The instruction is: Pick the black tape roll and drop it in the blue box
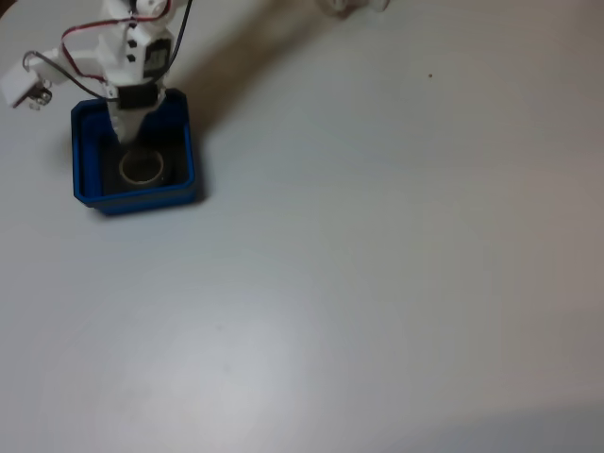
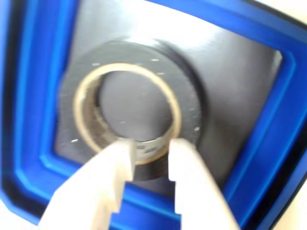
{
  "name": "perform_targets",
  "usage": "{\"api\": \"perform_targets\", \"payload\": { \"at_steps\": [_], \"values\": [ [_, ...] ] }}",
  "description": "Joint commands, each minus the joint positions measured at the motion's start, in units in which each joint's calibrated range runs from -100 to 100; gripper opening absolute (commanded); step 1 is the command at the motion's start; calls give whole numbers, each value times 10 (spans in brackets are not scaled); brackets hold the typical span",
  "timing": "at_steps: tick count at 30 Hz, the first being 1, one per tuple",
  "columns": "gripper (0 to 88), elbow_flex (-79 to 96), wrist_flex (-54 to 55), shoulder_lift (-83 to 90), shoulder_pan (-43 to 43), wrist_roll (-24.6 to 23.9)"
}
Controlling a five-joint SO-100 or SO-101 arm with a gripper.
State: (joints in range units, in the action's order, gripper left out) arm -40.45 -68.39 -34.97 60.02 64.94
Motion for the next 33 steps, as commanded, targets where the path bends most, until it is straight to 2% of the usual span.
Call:
{"api": "perform_targets", "payload": {
  "at_steps": [1,8,24,30,33],
  "values": [
    [7,-35,1,82,-5,3],
    [7,-35,2,162,-95,3],
    [7,-32,2,187,-477,0],
    [7,-32,1,186,-576,-5],
    [7,-31,1,185,-600,-5]
  ]
}}
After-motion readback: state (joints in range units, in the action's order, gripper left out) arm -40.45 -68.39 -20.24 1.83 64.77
